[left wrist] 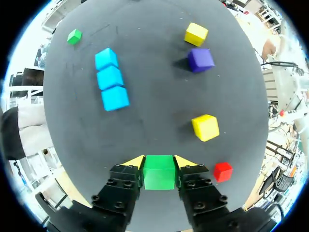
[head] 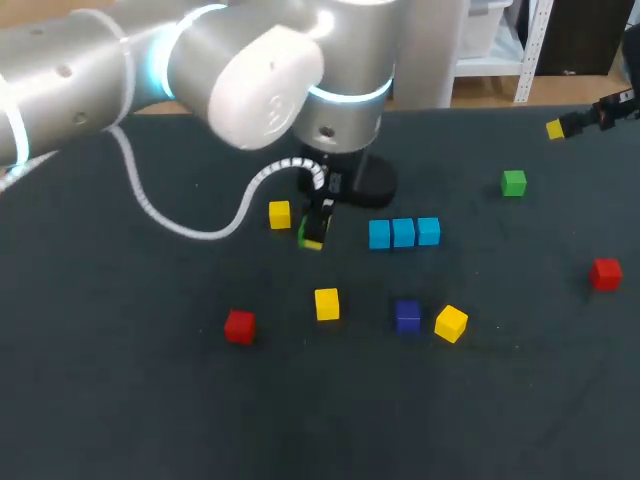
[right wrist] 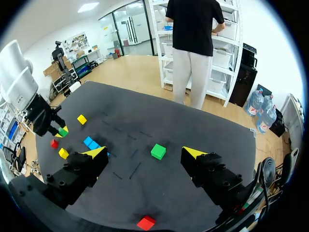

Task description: Place the blue cubes, place green cubes on the blue cubes, place the yellow cubes on the green cubes, then place the red cubes on the yellow cubes, and place purple cube on the red cubes.

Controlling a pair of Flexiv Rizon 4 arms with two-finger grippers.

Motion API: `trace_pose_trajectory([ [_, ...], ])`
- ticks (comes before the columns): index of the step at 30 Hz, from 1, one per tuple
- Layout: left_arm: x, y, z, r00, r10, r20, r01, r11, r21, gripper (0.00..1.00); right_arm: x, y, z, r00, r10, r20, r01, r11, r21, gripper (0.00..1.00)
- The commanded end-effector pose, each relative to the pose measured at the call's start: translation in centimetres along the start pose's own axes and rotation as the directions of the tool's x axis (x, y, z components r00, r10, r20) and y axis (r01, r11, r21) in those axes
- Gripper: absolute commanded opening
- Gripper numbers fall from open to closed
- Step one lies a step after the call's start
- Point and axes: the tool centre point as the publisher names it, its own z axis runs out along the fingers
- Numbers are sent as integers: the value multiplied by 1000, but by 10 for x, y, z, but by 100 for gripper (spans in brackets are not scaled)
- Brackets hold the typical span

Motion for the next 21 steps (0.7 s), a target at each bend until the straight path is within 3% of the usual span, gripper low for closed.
trace_pose_trajectory([
  [1, -16, 38, 0, 998, 8, -63, 0, 991, 136, 0, 0, -1, 1, 1000, -1, 1, 1, 1000, -6, 100],
  [12, -45, 83, -8, 996, -90, -13, 91, 982, 165, 0, 0, -1, 1, 1000, -1, 1, 1, 1000, -6, 100],
  [21, -58, 85, -11, 989, -145, 40, 134, 971, 198, 0, 0, -1, 1, 1000, -1, 1, 1, 1000, -6, 100],
])
